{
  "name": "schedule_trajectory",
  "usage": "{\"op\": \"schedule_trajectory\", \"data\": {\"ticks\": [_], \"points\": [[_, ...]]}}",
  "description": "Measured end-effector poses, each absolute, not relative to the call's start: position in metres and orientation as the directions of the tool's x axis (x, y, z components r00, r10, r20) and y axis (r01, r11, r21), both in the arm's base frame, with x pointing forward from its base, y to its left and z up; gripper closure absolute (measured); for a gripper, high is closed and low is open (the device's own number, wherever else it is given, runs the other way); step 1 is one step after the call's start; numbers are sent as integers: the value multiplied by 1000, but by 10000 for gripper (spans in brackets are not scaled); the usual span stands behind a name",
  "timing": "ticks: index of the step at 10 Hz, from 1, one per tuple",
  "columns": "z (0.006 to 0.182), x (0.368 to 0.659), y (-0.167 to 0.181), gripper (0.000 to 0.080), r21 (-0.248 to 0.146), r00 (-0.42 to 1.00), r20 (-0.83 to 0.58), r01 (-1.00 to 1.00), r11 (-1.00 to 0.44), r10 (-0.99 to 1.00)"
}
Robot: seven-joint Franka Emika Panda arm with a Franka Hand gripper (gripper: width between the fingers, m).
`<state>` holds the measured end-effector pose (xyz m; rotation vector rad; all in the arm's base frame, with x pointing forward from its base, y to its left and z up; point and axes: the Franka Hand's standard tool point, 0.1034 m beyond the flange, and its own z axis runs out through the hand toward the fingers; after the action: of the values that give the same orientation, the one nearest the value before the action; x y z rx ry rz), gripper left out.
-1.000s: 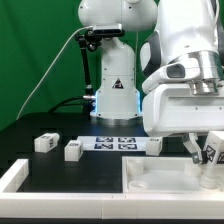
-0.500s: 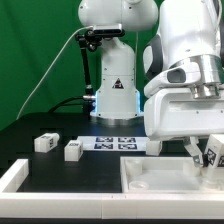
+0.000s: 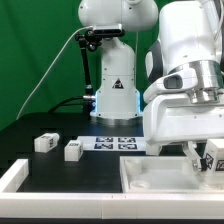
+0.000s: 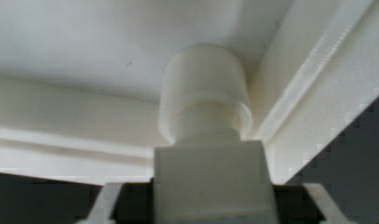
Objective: Assemble one leg
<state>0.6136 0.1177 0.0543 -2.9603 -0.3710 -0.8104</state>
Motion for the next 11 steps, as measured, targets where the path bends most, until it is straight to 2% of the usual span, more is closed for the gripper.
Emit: {"op": "schedule_trajectory", "data": {"ticks": [6, 8, 11], "points": [[54, 614, 115, 507, 24, 815, 538, 239, -971, 214], [54, 614, 115, 194, 24, 815, 538, 239, -971, 214], [54, 614, 115, 152, 24, 815, 538, 239, -971, 214]]}}
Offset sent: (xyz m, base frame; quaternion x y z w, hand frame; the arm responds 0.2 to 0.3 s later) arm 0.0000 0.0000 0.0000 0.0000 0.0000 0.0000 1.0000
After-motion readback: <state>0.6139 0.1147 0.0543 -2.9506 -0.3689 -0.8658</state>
